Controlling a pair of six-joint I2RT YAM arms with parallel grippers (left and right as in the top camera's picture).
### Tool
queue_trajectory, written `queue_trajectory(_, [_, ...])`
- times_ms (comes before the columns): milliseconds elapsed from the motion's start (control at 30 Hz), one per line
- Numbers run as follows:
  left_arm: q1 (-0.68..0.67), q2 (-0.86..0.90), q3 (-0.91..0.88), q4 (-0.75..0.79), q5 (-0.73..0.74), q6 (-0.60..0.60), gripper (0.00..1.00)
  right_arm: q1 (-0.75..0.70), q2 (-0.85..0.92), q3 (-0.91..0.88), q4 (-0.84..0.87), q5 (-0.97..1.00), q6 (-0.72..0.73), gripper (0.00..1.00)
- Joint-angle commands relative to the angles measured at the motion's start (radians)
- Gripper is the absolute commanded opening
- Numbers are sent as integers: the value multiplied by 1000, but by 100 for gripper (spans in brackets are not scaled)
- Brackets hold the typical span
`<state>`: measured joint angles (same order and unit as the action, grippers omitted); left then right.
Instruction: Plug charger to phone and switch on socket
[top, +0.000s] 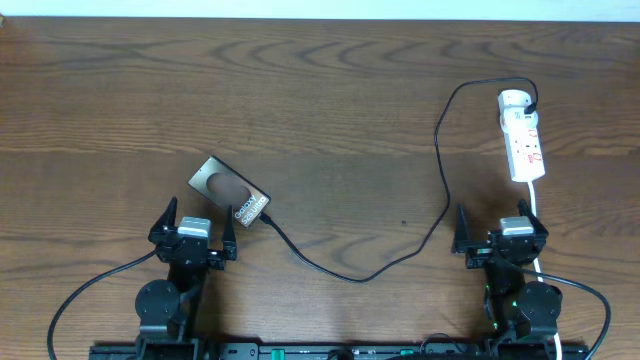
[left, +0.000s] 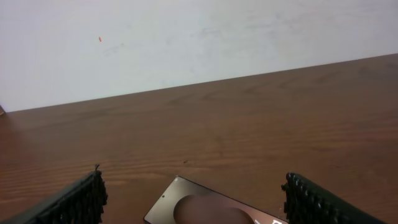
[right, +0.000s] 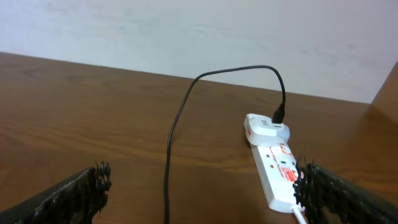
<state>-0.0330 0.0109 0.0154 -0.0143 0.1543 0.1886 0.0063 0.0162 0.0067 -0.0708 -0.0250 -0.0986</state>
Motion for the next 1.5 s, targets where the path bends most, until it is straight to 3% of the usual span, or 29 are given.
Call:
queue_trajectory(0, [5, -6, -11, -42, 21, 14, 88, -41, -11, -1, -8, 23, 95, 99])
queue_trajectory(1467, [5, -6, -11, -42, 21, 13, 88, -64, -11, -1, -4, 15, 105, 99])
